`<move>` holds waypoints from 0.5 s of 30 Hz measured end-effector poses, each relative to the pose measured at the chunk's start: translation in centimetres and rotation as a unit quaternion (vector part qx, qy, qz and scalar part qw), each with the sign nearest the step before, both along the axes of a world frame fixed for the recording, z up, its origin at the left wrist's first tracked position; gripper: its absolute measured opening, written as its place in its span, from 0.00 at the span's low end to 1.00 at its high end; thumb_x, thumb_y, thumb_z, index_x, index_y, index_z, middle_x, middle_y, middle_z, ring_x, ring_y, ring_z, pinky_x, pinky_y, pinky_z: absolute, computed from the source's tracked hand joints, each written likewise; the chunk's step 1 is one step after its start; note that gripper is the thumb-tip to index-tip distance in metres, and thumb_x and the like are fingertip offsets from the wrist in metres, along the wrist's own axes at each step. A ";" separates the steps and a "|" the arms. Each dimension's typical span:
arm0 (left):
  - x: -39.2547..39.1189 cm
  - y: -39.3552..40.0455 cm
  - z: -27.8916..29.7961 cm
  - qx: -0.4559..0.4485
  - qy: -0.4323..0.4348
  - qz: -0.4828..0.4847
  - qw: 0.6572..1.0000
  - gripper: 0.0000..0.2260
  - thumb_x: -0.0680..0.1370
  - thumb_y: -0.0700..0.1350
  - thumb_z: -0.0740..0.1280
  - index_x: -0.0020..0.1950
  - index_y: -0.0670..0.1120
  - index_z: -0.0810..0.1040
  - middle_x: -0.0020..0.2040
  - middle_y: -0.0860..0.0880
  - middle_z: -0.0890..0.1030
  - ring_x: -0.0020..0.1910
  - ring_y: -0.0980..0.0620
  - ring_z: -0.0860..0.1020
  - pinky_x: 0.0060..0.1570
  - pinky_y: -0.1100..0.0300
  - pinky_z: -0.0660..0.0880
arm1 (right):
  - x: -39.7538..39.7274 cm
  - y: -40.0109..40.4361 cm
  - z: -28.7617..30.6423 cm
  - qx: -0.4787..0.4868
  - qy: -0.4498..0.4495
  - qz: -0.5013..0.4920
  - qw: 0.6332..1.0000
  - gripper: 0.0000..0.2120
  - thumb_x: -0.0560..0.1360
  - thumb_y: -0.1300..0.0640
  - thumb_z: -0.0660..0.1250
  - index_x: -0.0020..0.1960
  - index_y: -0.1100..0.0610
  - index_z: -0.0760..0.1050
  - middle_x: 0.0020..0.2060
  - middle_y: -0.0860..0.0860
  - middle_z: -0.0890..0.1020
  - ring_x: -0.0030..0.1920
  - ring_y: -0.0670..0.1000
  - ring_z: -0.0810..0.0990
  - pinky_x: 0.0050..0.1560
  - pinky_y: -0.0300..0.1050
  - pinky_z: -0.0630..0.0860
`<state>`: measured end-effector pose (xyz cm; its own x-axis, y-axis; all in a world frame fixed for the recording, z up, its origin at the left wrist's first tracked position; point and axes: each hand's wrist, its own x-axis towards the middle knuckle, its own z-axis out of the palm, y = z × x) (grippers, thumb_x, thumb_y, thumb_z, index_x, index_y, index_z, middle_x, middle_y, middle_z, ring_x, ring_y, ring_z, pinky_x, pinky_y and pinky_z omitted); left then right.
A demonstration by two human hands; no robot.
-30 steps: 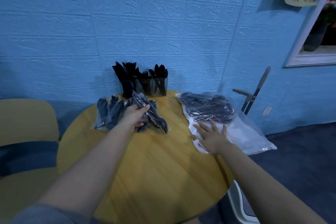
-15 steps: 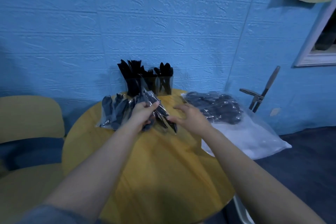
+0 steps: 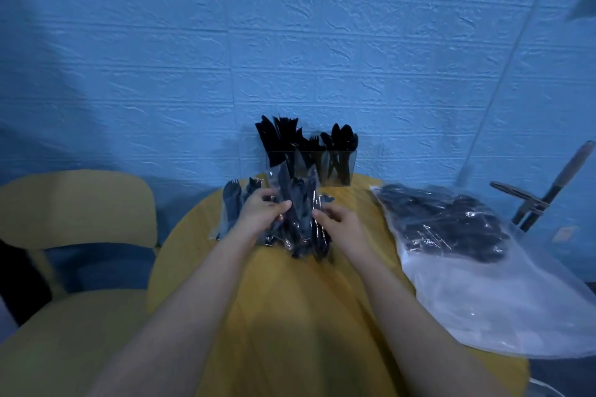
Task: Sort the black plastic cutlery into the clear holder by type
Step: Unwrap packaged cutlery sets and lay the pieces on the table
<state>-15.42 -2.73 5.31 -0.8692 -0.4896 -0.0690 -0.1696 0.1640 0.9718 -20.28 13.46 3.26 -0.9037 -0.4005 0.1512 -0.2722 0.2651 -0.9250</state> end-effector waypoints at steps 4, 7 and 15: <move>-1.5 -1.5 -0.2 -0.128 -0.051 0.010 0.990 0.22 0.76 0.49 0.69 0.67 0.47 0.70 0.57 0.46 0.80 0.55 0.48 0.78 0.53 0.58 0.71 | -1.4 0.3 -0.4 -0.057 -0.040 -0.046 0.996 0.09 0.78 0.53 0.65 0.55 0.53 0.78 0.45 0.48 0.84 0.47 0.48 0.82 0.51 0.42 0.78; -2.3 -1.7 -0.5 -0.242 -0.099 -0.014 0.965 0.18 0.79 0.50 0.65 0.67 0.46 0.72 0.57 0.45 0.80 0.55 0.47 0.78 0.51 0.58 0.72 | -2.0 0.5 -0.5 -0.108 -0.084 -0.058 0.989 0.10 0.79 0.55 0.63 0.60 0.54 0.73 0.43 0.47 0.84 0.45 0.50 0.84 0.51 0.50 0.79; -1.9 -1.6 -1.7 -0.381 -0.099 0.073 0.916 0.19 0.80 0.54 0.59 0.68 0.48 0.71 0.65 0.45 0.73 0.62 0.44 0.72 0.60 0.48 0.72 | -1.9 1.5 -0.6 -0.193 -0.121 -0.088 0.970 0.08 0.79 0.58 0.62 0.57 0.57 0.75 0.43 0.54 0.83 0.31 0.42 0.81 0.29 0.35 0.76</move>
<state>-17.35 -4.35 3.57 -0.7985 -0.5708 0.1914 -0.4040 0.7437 0.5327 -22.20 14.92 2.64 -0.9808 -0.1920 0.0346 -0.0175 -0.0899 -0.9958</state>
